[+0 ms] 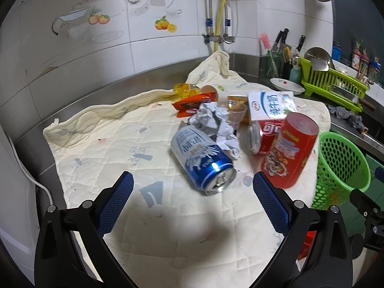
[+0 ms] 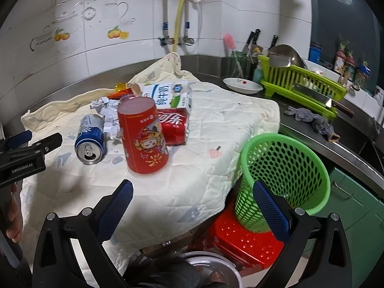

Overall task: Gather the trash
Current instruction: 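Grasp the blue milk-beer can with the left tool while the right tool grasps the red canister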

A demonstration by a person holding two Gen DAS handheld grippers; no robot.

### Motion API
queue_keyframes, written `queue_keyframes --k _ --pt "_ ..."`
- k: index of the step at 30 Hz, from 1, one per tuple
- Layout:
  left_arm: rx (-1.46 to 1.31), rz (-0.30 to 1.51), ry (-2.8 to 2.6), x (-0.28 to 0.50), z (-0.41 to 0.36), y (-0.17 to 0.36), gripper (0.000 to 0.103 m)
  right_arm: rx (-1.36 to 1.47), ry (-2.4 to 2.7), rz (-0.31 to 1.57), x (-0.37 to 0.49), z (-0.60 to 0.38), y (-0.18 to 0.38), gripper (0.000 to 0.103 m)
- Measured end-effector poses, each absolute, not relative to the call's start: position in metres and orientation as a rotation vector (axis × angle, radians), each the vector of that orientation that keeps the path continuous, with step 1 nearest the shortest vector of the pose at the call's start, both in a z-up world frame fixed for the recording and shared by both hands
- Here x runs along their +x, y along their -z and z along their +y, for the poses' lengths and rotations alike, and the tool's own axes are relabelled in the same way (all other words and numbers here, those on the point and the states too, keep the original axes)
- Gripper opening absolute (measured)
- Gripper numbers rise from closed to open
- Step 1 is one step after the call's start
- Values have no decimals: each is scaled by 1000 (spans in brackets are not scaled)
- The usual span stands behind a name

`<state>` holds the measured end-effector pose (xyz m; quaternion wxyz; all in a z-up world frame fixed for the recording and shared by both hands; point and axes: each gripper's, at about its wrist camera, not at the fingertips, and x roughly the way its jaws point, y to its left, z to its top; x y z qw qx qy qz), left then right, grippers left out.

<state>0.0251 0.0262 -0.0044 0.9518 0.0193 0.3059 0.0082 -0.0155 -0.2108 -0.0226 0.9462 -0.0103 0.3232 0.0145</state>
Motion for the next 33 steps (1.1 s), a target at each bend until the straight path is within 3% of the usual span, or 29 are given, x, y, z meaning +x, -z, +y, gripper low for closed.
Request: queue_keyframes --k 24,28,33 --pt "-53 679 -18 64 64 2 95 -75 -190 660 71 -160 34 95" --pt "-88 724 15 76 65 6 95 -67 -192 663 83 -161 36 86" --pt "-103 760 23 96 61 7 95 -57 -197 681 95 -160 42 82"
